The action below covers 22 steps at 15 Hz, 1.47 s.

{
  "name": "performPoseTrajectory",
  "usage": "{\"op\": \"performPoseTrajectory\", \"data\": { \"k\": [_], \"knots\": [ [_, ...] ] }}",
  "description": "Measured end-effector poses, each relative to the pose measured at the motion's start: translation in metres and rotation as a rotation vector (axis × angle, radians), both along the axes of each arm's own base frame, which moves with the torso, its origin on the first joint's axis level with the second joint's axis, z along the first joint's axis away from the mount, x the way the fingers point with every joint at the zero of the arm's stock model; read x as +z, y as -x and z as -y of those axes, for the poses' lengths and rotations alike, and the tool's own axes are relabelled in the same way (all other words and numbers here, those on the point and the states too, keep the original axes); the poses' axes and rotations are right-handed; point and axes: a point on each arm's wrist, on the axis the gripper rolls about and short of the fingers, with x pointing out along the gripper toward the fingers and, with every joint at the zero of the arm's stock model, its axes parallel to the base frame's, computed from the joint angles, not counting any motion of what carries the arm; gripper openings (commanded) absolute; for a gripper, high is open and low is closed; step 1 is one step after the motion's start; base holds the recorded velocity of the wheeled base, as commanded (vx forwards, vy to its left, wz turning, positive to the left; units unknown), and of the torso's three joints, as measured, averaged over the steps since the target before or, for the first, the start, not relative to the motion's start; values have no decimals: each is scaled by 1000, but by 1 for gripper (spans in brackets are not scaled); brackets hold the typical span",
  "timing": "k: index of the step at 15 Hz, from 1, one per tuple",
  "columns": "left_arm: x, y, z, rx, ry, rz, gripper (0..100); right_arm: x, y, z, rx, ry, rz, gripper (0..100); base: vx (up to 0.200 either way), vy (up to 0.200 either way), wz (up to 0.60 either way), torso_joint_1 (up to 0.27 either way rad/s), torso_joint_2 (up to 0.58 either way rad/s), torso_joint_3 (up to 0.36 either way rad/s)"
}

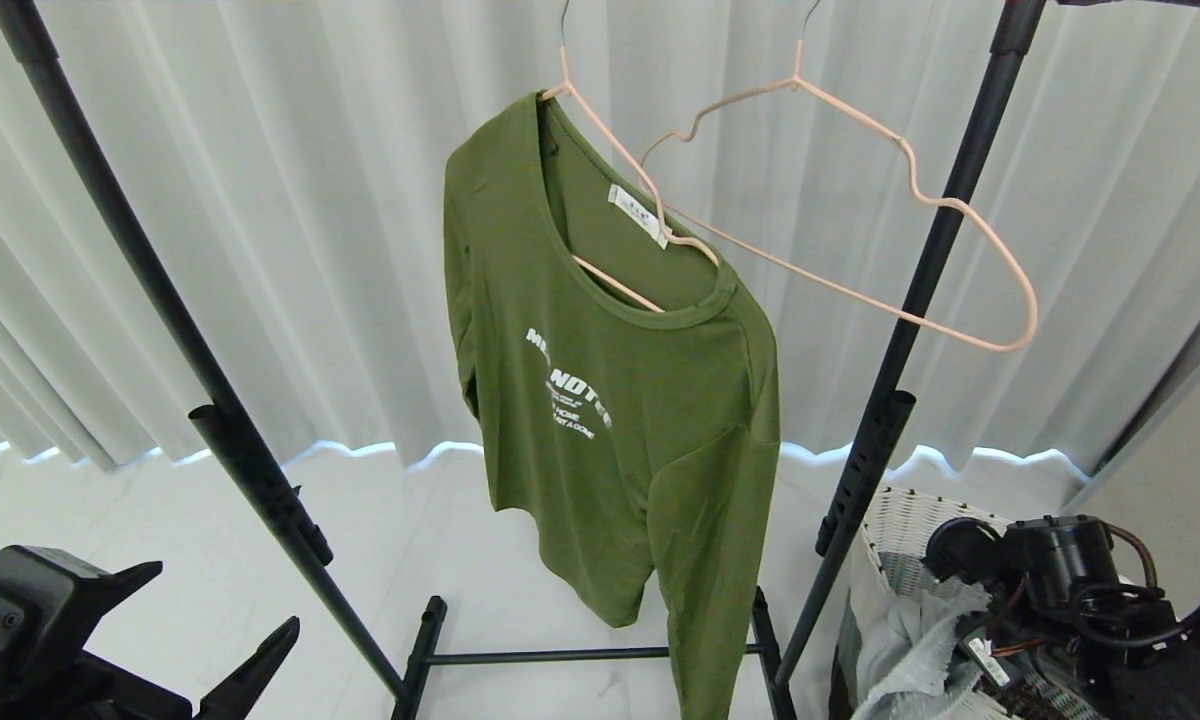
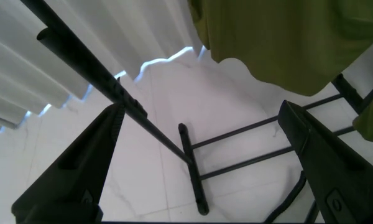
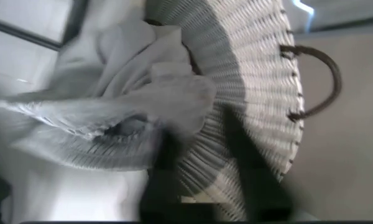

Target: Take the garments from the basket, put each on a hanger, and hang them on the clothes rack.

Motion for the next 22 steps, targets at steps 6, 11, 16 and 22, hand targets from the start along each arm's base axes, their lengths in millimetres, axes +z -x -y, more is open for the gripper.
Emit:
{"op": "performPoseTrajectory", "data": {
  "k": [6, 11, 16, 22],
  "knots": [
    [-7, 4, -1, -16, -43, -16, 100, 14, 0, -5, 24, 15, 48, 0, 0, 0, 0, 0, 0, 0],
    [-8, 5, -1, -14, -50, -20, 100, 69, -6, -17, 70, 32, 5, 0, -80, 0, 0, 14, 2, 0],
    [-8, 5, -1, -4, -51, -15, 100, 126, 14, -45, 196, -19, 125, 0, -200, 0, 0, 1, 1, 1],
    [-6, 8, -2, 1, -48, 3, 100, 154, 51, -57, 318, -47, 166, 0, -167, 0, 0, 4, 0, 2]
  ]
}}
